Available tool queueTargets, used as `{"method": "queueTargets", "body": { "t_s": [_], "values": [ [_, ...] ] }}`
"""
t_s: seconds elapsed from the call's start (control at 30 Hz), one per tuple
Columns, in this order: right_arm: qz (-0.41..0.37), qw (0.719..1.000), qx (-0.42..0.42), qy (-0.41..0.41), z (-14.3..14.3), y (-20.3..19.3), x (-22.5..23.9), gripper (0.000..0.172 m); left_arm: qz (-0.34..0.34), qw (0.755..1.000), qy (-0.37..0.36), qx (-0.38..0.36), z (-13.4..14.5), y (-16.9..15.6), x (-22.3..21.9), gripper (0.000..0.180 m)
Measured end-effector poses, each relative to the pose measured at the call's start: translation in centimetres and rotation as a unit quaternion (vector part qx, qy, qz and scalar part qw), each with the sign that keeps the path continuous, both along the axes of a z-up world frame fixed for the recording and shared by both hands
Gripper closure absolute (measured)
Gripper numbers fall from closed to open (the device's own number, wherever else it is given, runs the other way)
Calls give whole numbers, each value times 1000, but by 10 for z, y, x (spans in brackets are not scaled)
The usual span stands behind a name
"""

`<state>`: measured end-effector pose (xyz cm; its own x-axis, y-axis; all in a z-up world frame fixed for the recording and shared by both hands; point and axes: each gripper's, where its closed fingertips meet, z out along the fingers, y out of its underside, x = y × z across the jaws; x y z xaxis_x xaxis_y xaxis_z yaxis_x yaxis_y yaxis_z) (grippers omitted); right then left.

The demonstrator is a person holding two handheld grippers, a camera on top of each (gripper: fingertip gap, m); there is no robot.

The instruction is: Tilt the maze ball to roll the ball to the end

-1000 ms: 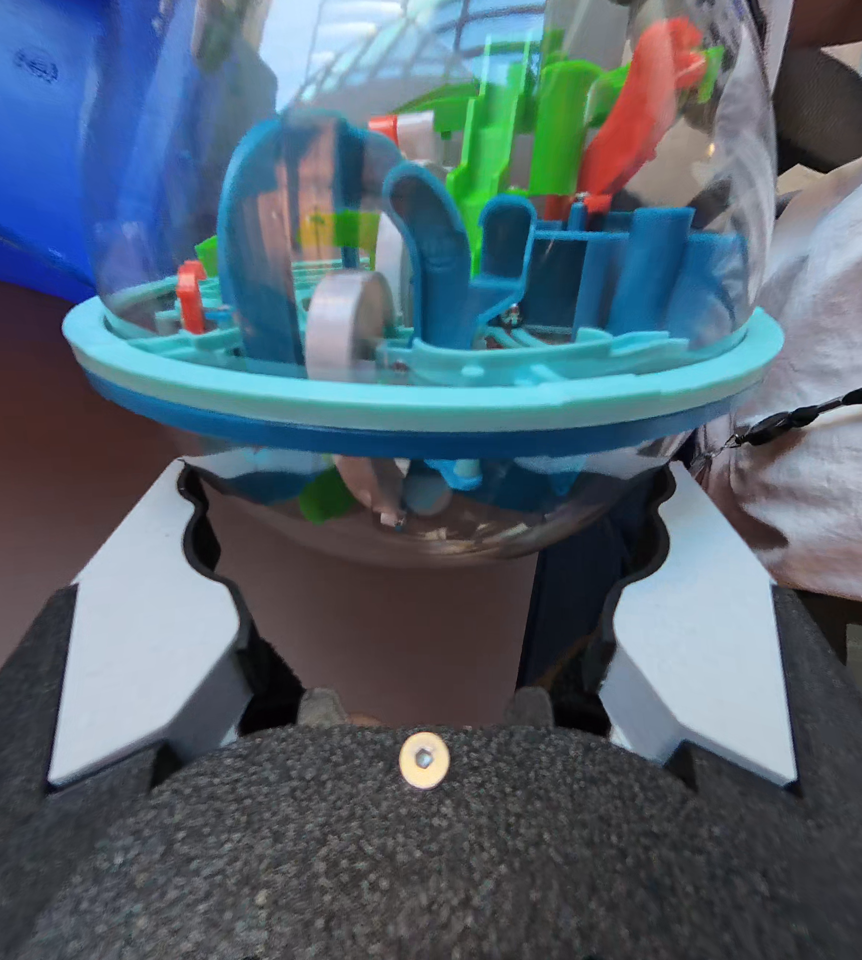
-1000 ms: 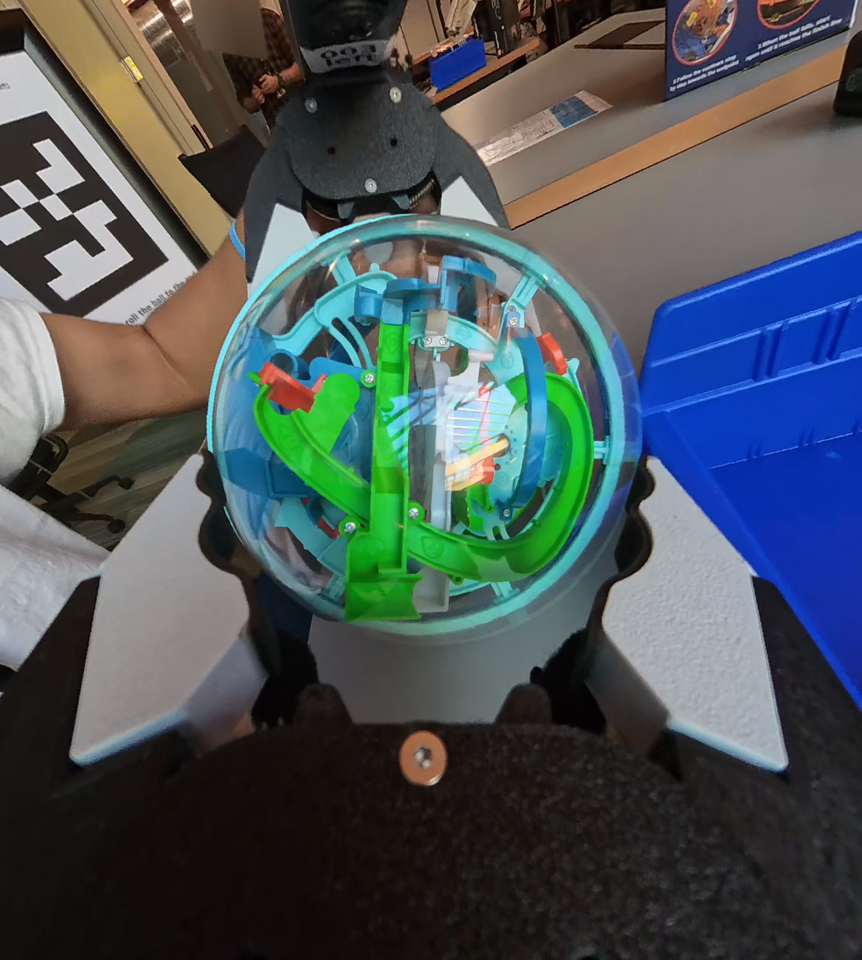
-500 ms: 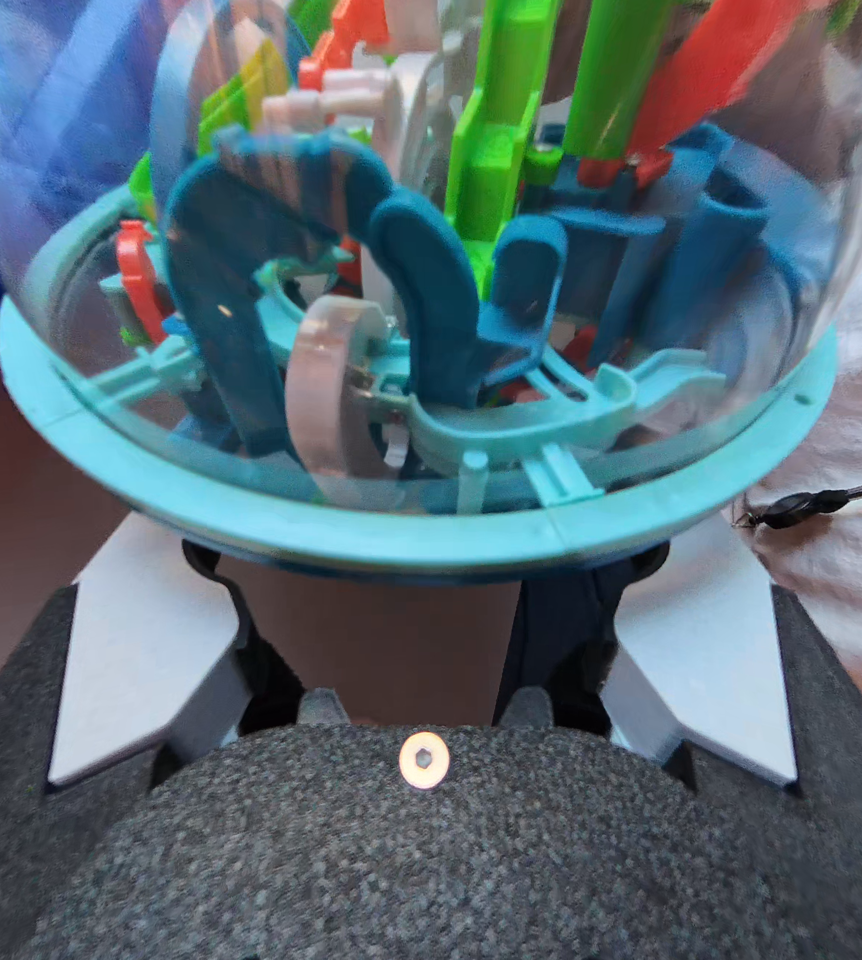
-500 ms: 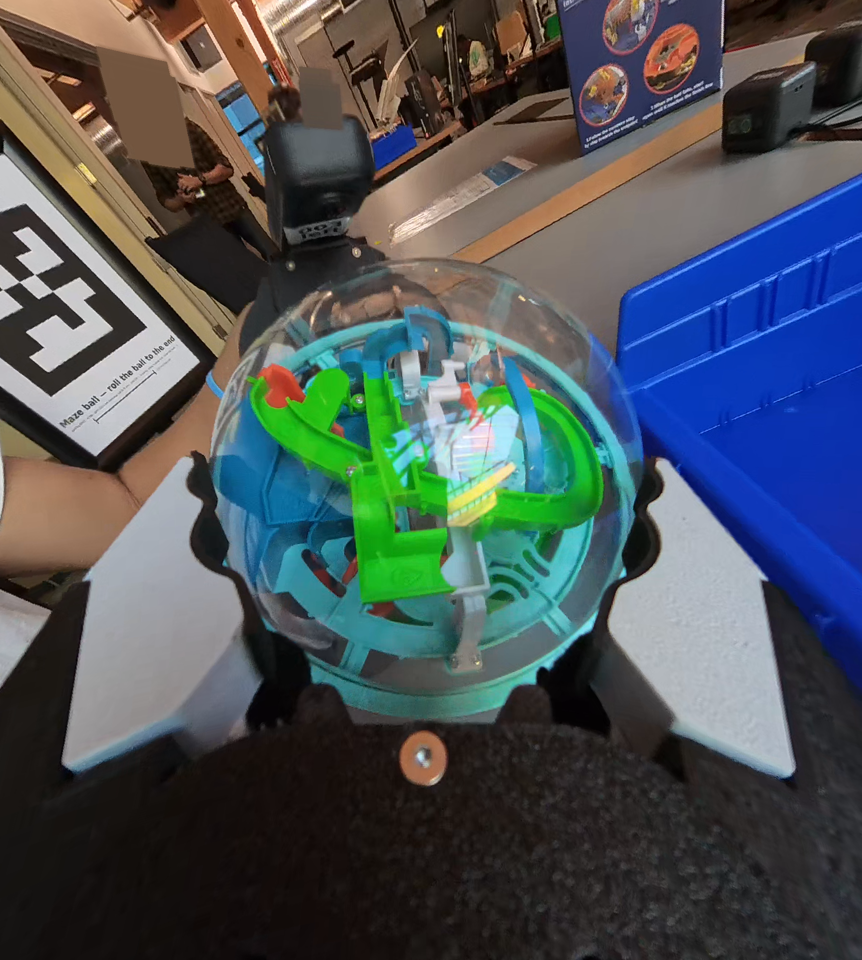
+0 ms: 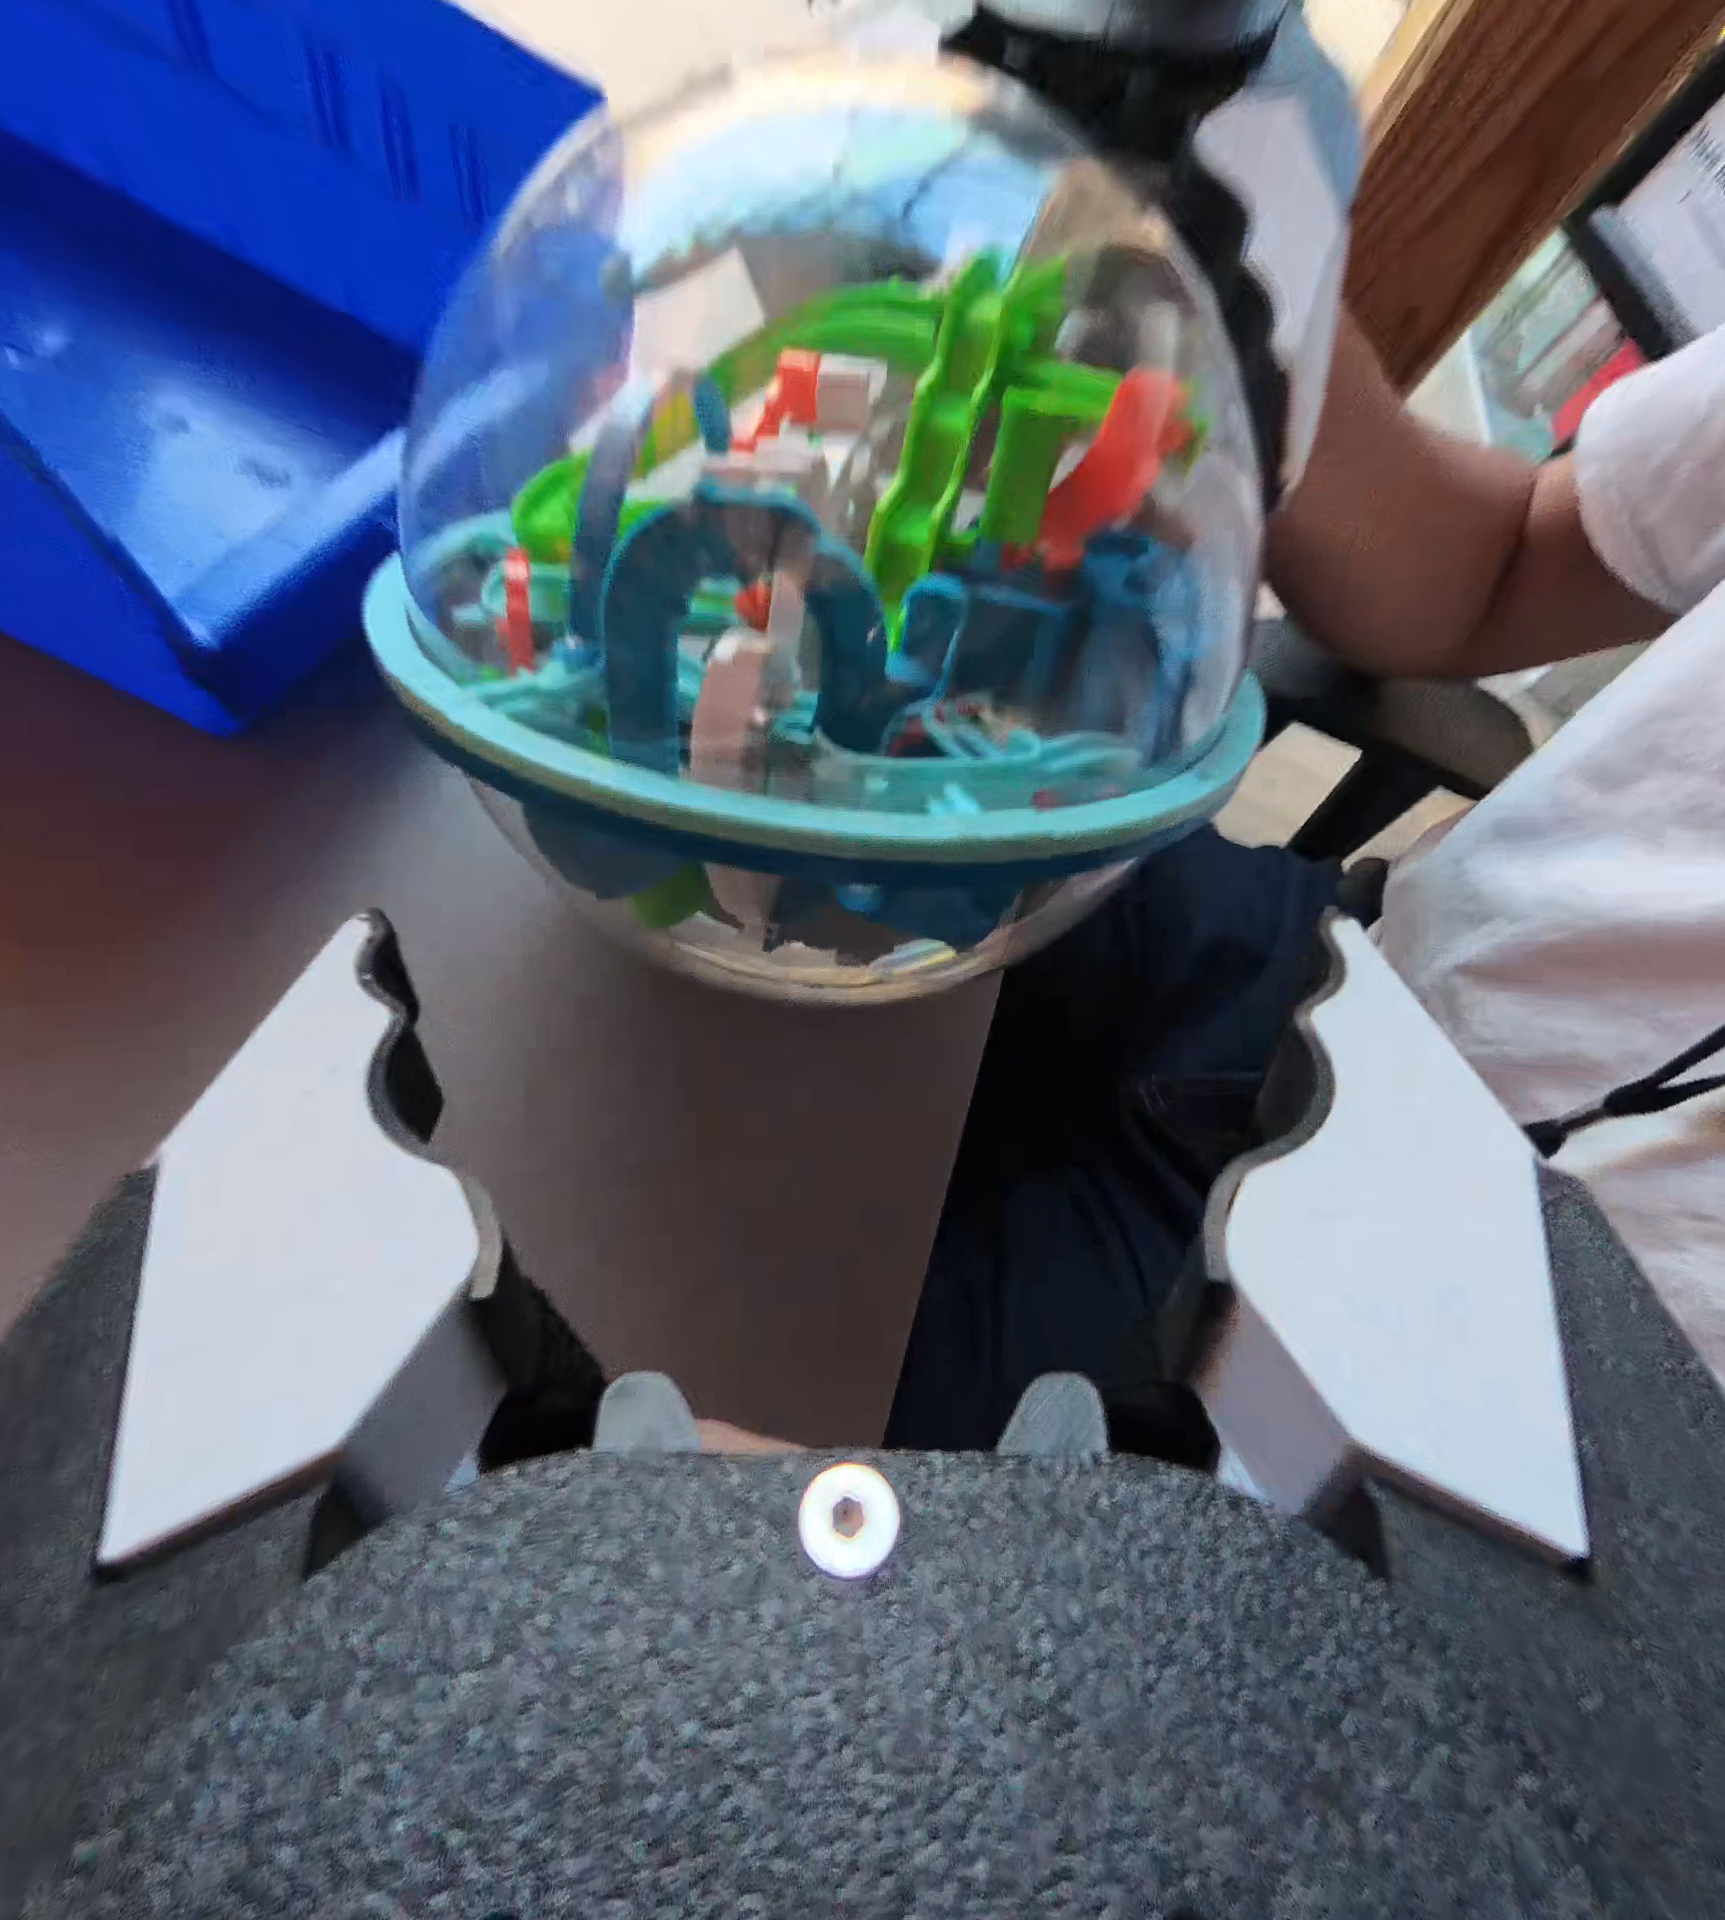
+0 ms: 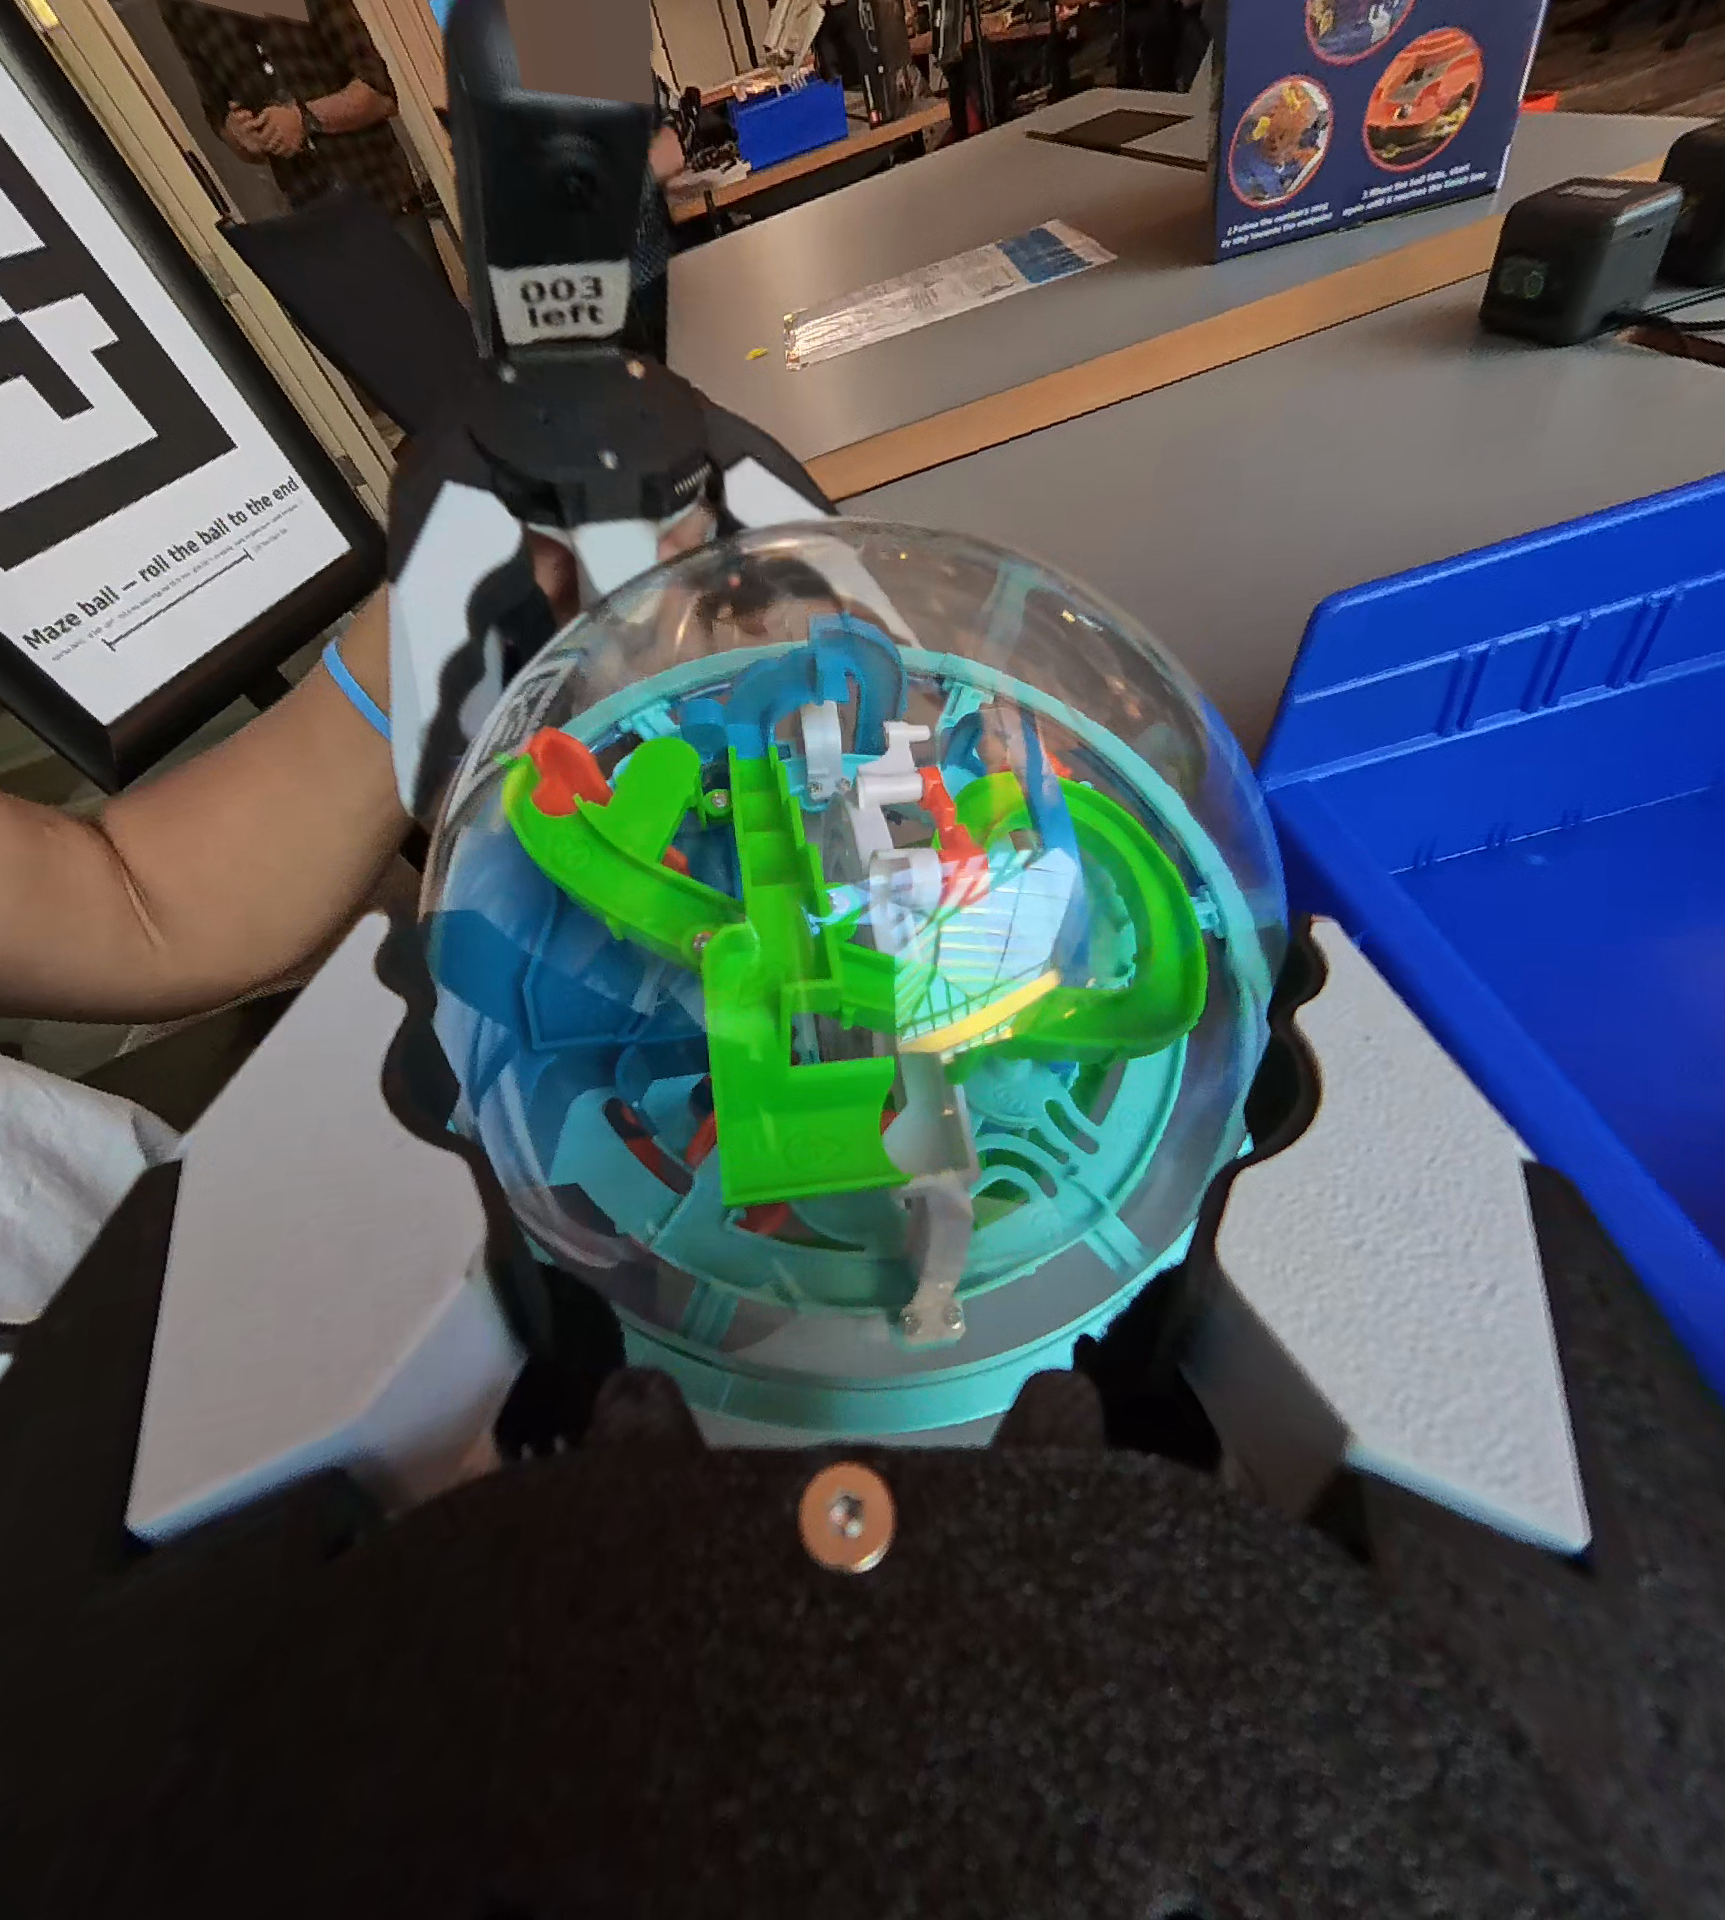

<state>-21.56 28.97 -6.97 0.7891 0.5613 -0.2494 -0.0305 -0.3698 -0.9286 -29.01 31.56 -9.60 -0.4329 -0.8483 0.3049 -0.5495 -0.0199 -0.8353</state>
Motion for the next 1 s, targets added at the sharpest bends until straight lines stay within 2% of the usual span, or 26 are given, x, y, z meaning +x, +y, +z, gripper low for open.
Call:
{"method": "queueTargets", "body": {
  "t_s": [0.07,0.3,0.4,0.6,1.0],
  "values": [
    [3,1000,4,-7,1,0,-3,19,7,1000,-26,-10,12,0,3,22],
    [20,999,13,-27,2,1,-10,19,26,999,-34,14,-11,-15,22,23],
    [20,1000,10,-19,3,2,-9,20,35,998,-52,-3,-10,-18,22,30],
    [11,1000,-4,4,6,-3,-4,23,55,996,-67,-14,-10,-24,23,31],
    [21,995,-27,-91,5,-2,-17,19,71,995,-70,-16,-24,-33,19,27]
  ]
}}
